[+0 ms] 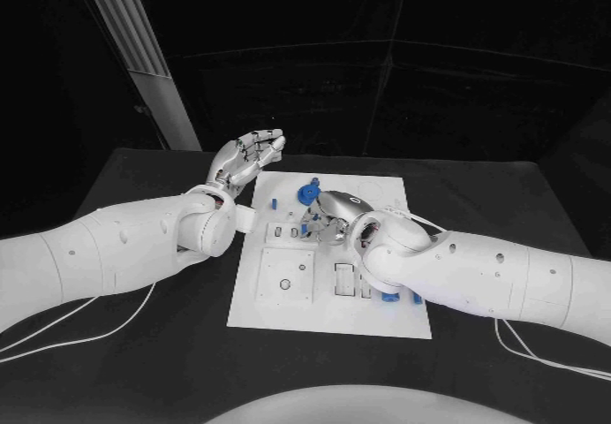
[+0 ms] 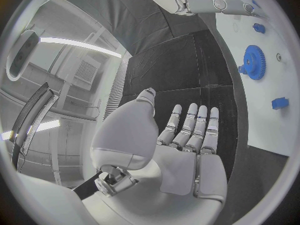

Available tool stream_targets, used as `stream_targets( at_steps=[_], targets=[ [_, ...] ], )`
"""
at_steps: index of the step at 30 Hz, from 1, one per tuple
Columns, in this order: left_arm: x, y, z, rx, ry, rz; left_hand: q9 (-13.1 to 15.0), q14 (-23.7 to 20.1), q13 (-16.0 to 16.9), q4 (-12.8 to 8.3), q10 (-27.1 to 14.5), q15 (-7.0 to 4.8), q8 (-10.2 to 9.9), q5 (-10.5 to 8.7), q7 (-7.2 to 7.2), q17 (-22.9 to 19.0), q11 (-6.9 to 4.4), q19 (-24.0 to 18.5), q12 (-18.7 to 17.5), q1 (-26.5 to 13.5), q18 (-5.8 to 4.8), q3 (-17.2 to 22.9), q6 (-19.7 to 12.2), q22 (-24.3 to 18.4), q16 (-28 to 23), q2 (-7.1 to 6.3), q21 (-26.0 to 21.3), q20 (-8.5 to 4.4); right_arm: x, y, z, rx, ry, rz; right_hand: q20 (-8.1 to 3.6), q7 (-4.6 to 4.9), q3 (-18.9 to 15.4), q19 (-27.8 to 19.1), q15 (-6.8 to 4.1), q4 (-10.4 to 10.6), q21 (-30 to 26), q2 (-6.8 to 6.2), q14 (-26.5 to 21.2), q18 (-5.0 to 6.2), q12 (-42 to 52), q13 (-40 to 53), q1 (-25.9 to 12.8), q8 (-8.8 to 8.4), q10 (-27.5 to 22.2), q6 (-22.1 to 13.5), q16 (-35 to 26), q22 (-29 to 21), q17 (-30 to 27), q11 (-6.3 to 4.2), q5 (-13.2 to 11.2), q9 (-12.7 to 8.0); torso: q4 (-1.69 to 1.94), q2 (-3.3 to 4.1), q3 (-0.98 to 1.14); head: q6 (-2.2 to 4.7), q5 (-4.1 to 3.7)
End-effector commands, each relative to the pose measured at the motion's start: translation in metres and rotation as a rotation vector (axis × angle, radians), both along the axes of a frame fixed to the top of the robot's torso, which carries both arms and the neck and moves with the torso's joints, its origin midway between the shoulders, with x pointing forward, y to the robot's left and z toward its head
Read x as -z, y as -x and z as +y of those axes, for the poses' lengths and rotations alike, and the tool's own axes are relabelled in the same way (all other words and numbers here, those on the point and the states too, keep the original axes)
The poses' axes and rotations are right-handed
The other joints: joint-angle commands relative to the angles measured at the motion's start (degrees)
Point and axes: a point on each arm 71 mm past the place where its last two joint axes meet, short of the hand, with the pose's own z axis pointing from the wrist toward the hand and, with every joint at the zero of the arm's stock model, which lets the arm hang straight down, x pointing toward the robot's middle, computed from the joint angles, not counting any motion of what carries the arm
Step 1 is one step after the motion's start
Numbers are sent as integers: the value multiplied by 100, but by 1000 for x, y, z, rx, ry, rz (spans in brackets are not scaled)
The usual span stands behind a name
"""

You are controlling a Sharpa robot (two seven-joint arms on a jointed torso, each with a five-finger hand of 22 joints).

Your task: Assemble the parts on the task board

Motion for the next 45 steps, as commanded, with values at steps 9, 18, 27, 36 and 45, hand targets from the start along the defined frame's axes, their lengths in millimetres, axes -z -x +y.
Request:
stream_targets(
  at_steps=[9, 18, 27, 36, 45],
  targets=[
    [-19, 6, 0, 24, 82, -259, -6, 5, -1, 3, -45, 39, 22, 40, 852, 2, 9, -39, 19, -11, 11, -33, -36, 9, 37, 59, 18, 9, 2, -3, 0, 4, 22, -10, 59, 63, -53, 595, 59, -4, 19, 3, 606, -42, 15, 1508, -102, -32, 606, 244, 14, 1509, 1509, 42, -2, 7, 2, 3, -1, -16, -29],
    [-19, 6, -1, 25, 82, -259, -8, 4, -1, 2, -50, 39, 29, 52, 852, 2, 9, -44, 24, -5, 11, -40, -48, 11, 39, 69, 20, 9, 3, -4, 4, -3, 21, -11, 61, 63, -56, 595, 60, -3, 19, 3, 606, -42, 15, 1508, -108, -36, 606, 247, 14, 1509, 1509, 43, -11, 6, -1, 3, -5, -18, -27],
    [-19, 6, -1, 24, 81, -259, -8, 3, -1, 1, -52, 40, 35, 63, 852, 2, 10, -47, 26, -2, 11, -42, -51, 11, 39, 73, 20, 9, 3, -3, 9, -21, 15, 2, 62, 64, -58, 595, 61, -4, 19, 3, 606, -42, 15, 1508, -111, -40, 606, 245, 14, 1509, 1509, 44, -14, 4, 2, 1, -3, -15, -68],
    [-19, 6, -1, 25, 82, -259, -8, 3, -1, 1, -52, 40, 35, 63, 852, 2, 10, -47, 26, -2, 11, -42, -51, 11, 39, 73, 20, 9, 6, -5, 10, -24, 28, 21, 67, 67, -57, 595, 62, -14, 19, 3, 606, -42, 15, 1508, -107, -61, 606, 228, 14, 1509, 1509, 47, -19, -4, -3, -1, -2, 6, -88],
    [-19, 6, -1, 25, 82, -258, -9, 3, -1, 1, -54, 40, 34, 77, 852, 2, 10, -50, 28, 0, 12, -45, -60, 11, 40, 77, 21, 9, 9, -6, 8, -20, 37, 35, 74, 77, -58, 595, 63, -27, 19, 5, 606, -42, 15, 1508, -109, -104, 606, 186, 14, 1509, 1509, 56, -28, -21, 2, 1, 1, 20, -75]
  ],
)
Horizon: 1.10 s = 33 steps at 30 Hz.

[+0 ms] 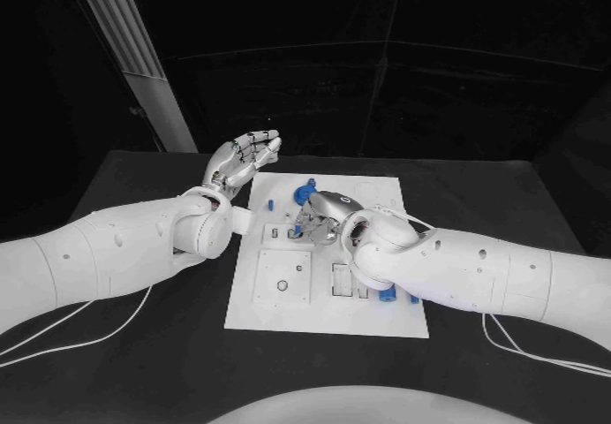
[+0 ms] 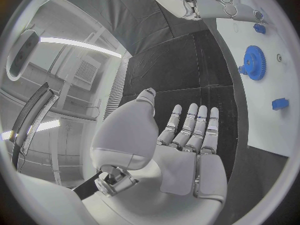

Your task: Assemble the parts on the task board

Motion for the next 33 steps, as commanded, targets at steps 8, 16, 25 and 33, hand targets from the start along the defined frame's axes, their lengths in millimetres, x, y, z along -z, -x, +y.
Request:
stream_targets(
  at_steps=[8, 16, 25, 33],
  targets=[
    [-19, 6, 0, 23, 81, -258, -5, 3, -1, 1, -33, 40, 34, 10, 831, 1, -11, -50, 28, 0, 12, -45, -39, 6, 40, 77, 21, 9, 7, 1, -3, -3, 26, 36, 36, -52, -16, 593, 48, -28, 19, 36, 585, -43, 15, 1508, 5, -73, 597, 12, 14, 1509, 1510, 57, -19, -12, -8, 2, 2, -10, -26],
    [-19, 6, 0, 24, 81, -258, -5, 3, -1, 1, -33, 40, 34, 10, 831, 1, -11, -50, 28, 0, 12, -45, -39, 6, 40, 77, 21, 9, 7, 1, -2, -5, 31, 42, 44, -29, -35, 593, 60, -48, 19, 3, 585, -43, 15, 1508, -5, -122, 597, -35, 14, 1509, 1510, 75, -37, -30, 1, 1, 1, -8, -36],
    [-19, 6, 1, 23, 81, -257, -5, 3, -1, 1, -33, 40, 34, 10, 831, 1, -11, -50, 28, 0, 12, -45, -39, 6, 40, 77, 21, 9, 8, 2, -2, -3, 38, 50, 55, -1, -54, 593, 77, -63, 19, -30, 585, -43, 15, 1508, -20, -168, 597, -83, 14, 1509, 1510, 100, -59, -46, 3, -1, 1, -18, -47],
    [-19, 6, 1, 23, 81, -257, -5, 3, -1, 1, -33, 40, 34, 10, 831, 1, -11, -50, 28, 0, 12, -45, -39, 6, 40, 77, 21, 9, 9, 2, -2, -3, 49, 55, 134, 179, -126, 593, 202, -88, 19, -185, 585, -43, 15, 1508, -89, -253, 597, -453, 14, 1509, 1510, 256, -114, -97, 1, 2, 1, -16, -51]
  ],
)
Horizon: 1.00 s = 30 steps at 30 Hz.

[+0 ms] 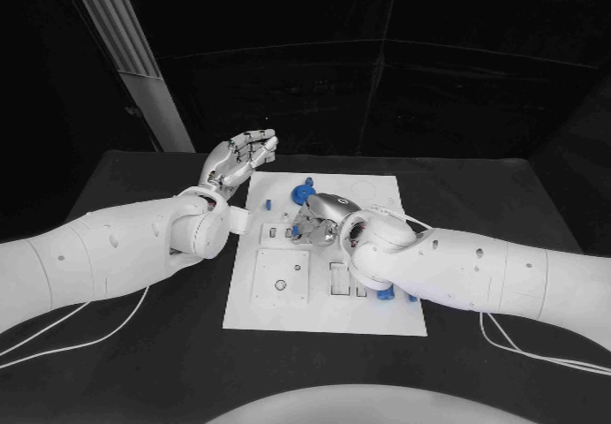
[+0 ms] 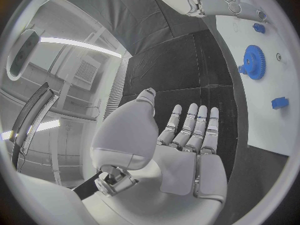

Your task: Assemble the parts on the task board

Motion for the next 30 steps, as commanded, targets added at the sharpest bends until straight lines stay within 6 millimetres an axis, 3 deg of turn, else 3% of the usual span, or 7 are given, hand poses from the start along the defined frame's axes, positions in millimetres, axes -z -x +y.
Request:
stream_targets(
  at_steps=[1, 8, 16, 24, 27, 30],
  targets=[
    [-19, 6, 0, 24, 81, -257, -6, 3, -1, 1, -34, 40, 34, 10, 831, 2, -11, -50, 29, 0, 12, -45, -40, 6, 40, 77, 21, 9, 5, 1, -1, 0, 37, 32, 87, 81, -52, 607, 106, -16, 19, -124, 596, -43, 15, 1508, -11, 3, 602, -196, 14, 1509, 1506, 97, -59, 8, 3, 1, 1, 1, -2],
    [-19, 6, 0, 25, 82, -257, -6, 2, -1, 1, -38, 40, 50, 28, 832, 2, -11, -54, 34, 5, 12, -53, -43, 9, 41, 81, 24, 10, 4, 2, 0, -9, 38, 20, 189, 171, -97, 607, 193, 104, 19, -438, 596, -43, 15, 1508, -121, 25, 602, -380, 14, 1509, 1506, 184, -132, 24, 1, 3, 0, -15, -10],
    [-19, 6, -1, 26, 83, -257, -6, 2, -1, 1, -38, 40, 50, 28, 832, 2, -11, -54, 34, 5, 12, -53, -43, 9, 41, 81, 24, 10, 2, 4, 0, -5, 18, -7, 215, 194, -96, 607, 211, 176, 19, -499, 596, -43, 15, 1508, -146, 27, 602, -422, 14, 1509, 1506, 203, -132, 26, 4, 2, 2, 5, -21],
    [-19, 6, 0, 27, 83, -254, -7, 1, -1, 1, -40, 40, 49, 34, 832, 1, -11, -54, 36, 6, 12, -58, -51, 13, 41, 82, 26, 10, -9, 7, -7, 21, -69, -103, 279, 244, -256, 607, 244, 659, 19, -748, 596, -43, 15, 1508, -339, 36, 602, -570, 14, 1509, 1506, 252, -135, 32, -2, -3, 8, 36, -17],
    [-19, 6, 3, 24, 81, -252, -7, 1, -1, 0, -42, 39, 49, 37, 832, 1, -11, -46, 36, 9, 12, -59, -53, 27, 42, 81, 32, 10, -15, 10, -13, 22, -116, -147, 287, 250, -311, 607, 248, 789, 19, -805, 596, -43, 15, 1508, -374, 38, 602, -599, 14, 1509, 1506, 257, -135, 33, -5, -9, 9, 34, 5],
    [-20, 6, 5, 31, 65, -258, -8, 0, -2, -2, -52, 39, 58, 42, 832, 1, -10, -13, 36, 17, 15, -67, -59, 77, 42, 74, 58, 10, -26, 14, -21, 8, -167, -208, 306, 250, -336, 607, 278, 810, 19, -775, 596, -43, 15, 1508, -495, 33, 602, -647, 14, 1509, 1506, 248, -131, 31, 2, -22, 2, 16, 10]
  ],
)
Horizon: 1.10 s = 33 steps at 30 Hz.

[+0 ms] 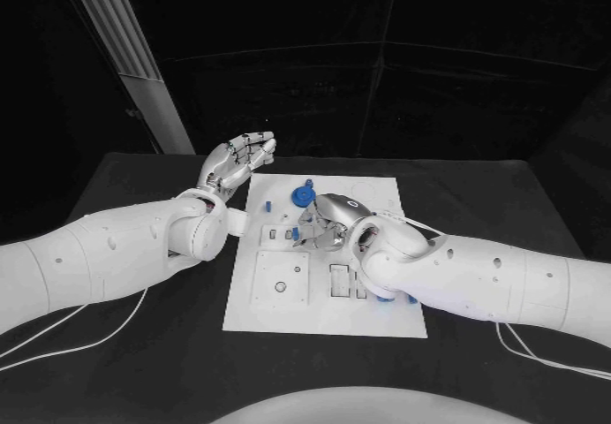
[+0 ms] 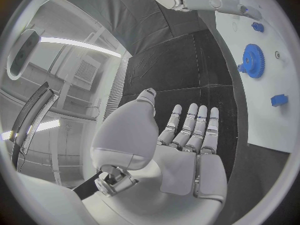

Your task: Assemble the parts on the task board

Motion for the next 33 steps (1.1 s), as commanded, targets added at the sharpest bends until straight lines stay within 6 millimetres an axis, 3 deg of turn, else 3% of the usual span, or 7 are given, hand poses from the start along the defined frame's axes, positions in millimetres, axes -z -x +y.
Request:
stream_targets(
  at_steps=[1, 13, 21, 22, 24, 27, 33],
  targets=[
    [-21, 6, 0, 49, 50, -264, -10, -1, -3, -2, -57, 37, 24, 25, 853, 1, -5, 73, 37, 7, 24, -44, -51, 104, 22, 46, 73, -9, -25, 2, -8, -18, -131, -173, 60, -6, 0, 593, 75, 24, 19, 56, 592, -43, 15, 1508, -147, 24, 596, -59, 14, 1509, 1507, 40, -19, -6, 8, -26, -10, -21, 6],
    [-48, 3, 2, 181, -102, -188, -34, 996, 83, 1, 944, -202, 194, 28, 550, 76, -178, 1118, 598, 91, 295, -325, -601, 691, 458, 111, 850, -41, -67, -3, -62, 15, -379, -148, 102, -64, -105, 593, 88, 0, 19, 734, 592, -43, 15, 1508, -842, 162, 596, 88, 14, 1509, 1507, -4, 376, 52, 14, -128, 24, -138, 125],
    [-67, 7, 2, 295, -385, -71, 49, 3933, 1065, 8, 3830, -1077, 1296, 27, 199, 1015, -908, 2999, 2019, 49, 607, -585, -658, 1510, 1790, 84, 2457, -543, -55, -8, -104, 148, -633, 183, 111, -27, -451, 593, 110, 10, 19, 1099, 592, -43, 15, 1508, -1187, 214, 596, -103, 14, 1509, 1507, 24, 466, 49, 1, -135, 37, -200, 249],
    [-68, 8, 2, 309, -419, -60, 64, 4398, 2174, -17, 4515, -1109, 1373, 27, 187, 1445, -930, 3196, 2646, 53, 562, -599, -503, 1685, 2126, 73, 2724, -636, -54, -8, -108, 160, -652, 203, 114, -21, -491, 593, 117, 12, 19, 1133, 592, -43, 15, 1508, -1233, 226, 596, -124, 14, 1509, 1507, 29, 438, 51, -1, -137, 39, -200, 253],
    [-69, 10, 0, 334, -477, -42, 44, 6064, 5187, -29, 5813, -1154, 1411, 34, 219, 4404, -925, 3415, 3927, 36, 541, -618, -268, 2166, 3058, 117, 3366, -749, -53, -9, -115, 176, -678, 225, 125, -10, -593, 593, 127, 12, 19, 1207, 592, -43, 15, 1508, -1353, 259, 596, -173, 14, 1509, 1507, 40, 381, 55, -6, -145, 40, -212, 279],
    [-69, 13, -2, 367, -557, -8, 1, 8225, 8418, -58, 7185, -1076, 1360, 48, 229, 8562, -808, 5440, 4778, 55, 58, -670, -14, 4624, 3593, 89, 6196, -768, -52, -9, -124, 195, -700, 240, 135, 0, -682, 593, 136, 13, 19, 1275, 592, -43, 15, 1508, -1431, 296, 596, -226, 14, 1509, 1507, 50, 325, 59, 2, -139, 30, -208, 294],
    [-62, 16, -7, 415, -700, 69, 21, 8260, 8624, -1, 7274, -986, 1261, -46, 320, 8631, -739, 7229, 4802, -152, -420, -769, 388, 6132, 3591, 26, 7827, -595, -50, -10, -134, 213, -712, 256, 142, 3, -754, 593, 142, 12, 19, 1339, 592, -43, 15, 1508, -1471, 344, 596, -255, 14, 1509, 1507, 55, 266, 68, -5, -140, 31, -194, 316]
  ],
)
